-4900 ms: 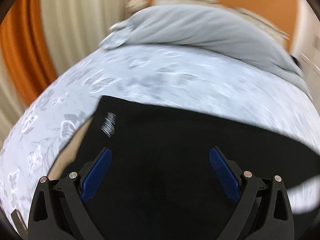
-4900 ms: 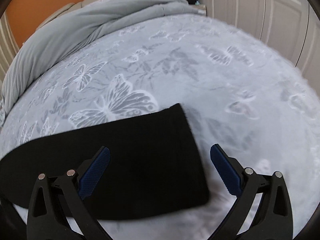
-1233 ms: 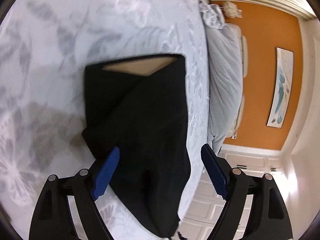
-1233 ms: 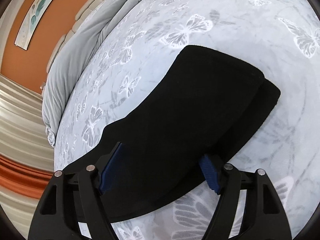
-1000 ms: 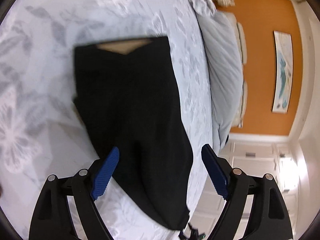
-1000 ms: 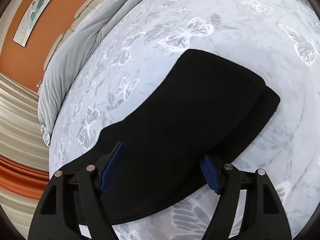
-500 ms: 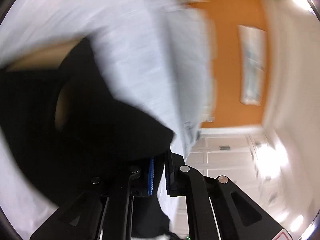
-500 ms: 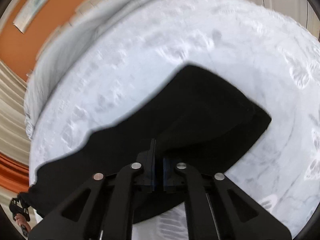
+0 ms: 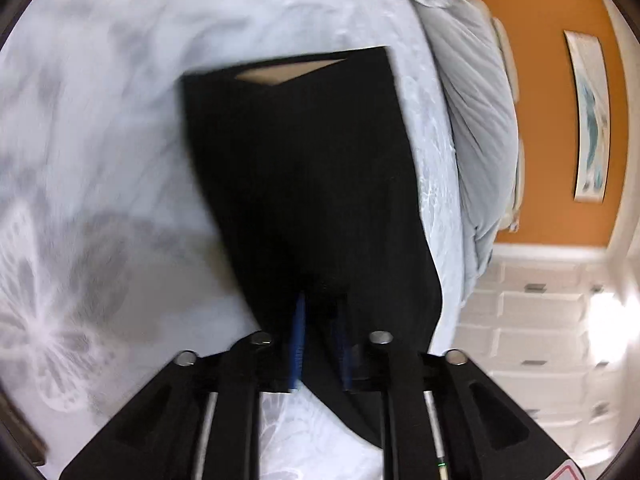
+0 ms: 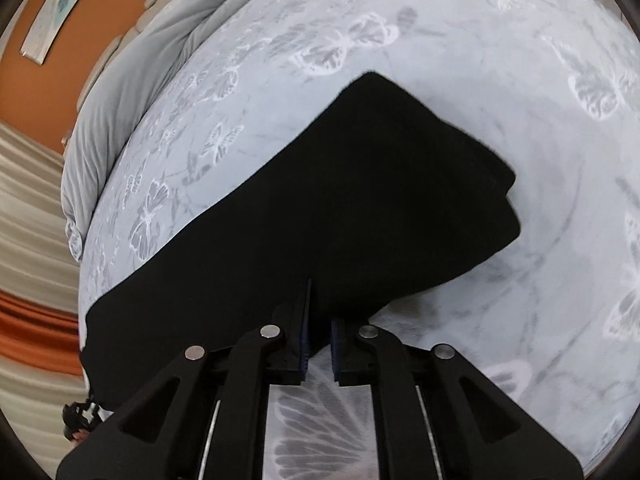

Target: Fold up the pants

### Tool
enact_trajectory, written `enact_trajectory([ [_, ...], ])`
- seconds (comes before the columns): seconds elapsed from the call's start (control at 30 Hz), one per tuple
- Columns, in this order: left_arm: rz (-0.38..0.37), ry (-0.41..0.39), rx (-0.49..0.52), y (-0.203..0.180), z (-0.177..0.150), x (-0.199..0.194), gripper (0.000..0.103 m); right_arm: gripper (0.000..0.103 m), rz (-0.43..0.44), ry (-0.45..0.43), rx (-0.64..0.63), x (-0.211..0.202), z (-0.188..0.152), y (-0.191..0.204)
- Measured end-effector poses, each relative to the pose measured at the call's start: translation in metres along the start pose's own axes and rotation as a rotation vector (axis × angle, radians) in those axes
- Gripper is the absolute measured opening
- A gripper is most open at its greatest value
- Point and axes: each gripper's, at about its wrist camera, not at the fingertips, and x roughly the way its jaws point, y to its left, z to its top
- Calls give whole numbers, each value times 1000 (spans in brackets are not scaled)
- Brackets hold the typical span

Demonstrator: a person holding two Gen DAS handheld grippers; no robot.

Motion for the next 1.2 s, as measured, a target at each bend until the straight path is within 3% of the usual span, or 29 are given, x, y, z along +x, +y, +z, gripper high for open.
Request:
enact_trajectory([
  [0.07,-5,-72,18,-10,4,-11,55,15,31,10,49,2,2,-4],
  [0.1,-26,-122,24,-14,3,-20,59,16,50,8,77,3,4,-4],
  [0.17,-37,-167,35,-17,7,-30,83,34,90,5,114,3,6,-6],
  [0.27,-4,-165,-12,-11,21,-23,84,41,103,-17,108,2,7,0],
  [0.33,-3,-123,-57,-1,29,-8,79,40,52,-43,60,2,7,9],
  [0.4,-5,-149,-43,-3,32,0,46,15,-11,-69,2,3,6,17],
  [0.43,-17,-158,-16,-4,35,-6,3,4,-44,-79,-25,2,7,21],
  [0.53,-147,-249,138,-29,32,-38,5,4,28,-168,-57,-22,5,31],
  [0.57,-105,-300,245,-43,26,-49,6,4,47,-209,-87,-34,4,33],
  [0.6,-12,-321,290,-46,25,-46,7,4,29,-222,-107,-38,4,34],
  [0.63,73,-303,274,-38,28,-37,7,4,8,-208,-107,-35,5,30],
  [0.7,164,-197,101,4,37,-11,6,4,-28,-127,-53,-16,8,14],
  [0.77,71,-193,-3,21,38,-15,7,4,-40,-80,-19,-7,6,3],
  [0.8,45,-205,11,15,36,-23,7,4,-28,-78,-12,-7,7,1],
  [0.9,82,-236,105,-4,20,-37,7,4,12,-95,-20,-16,8,6],
  [1.0,89,-258,115,-14,7,-48,7,4,69,-127,-27,-31,6,11],
  [1.13,171,-183,-16,18,15,-34,8,4,3,3,7,-1,5,-10],
  [1.2,199,-185,-14,14,19,-32,14,10,20,-7,-18,-6,8,-9],
])
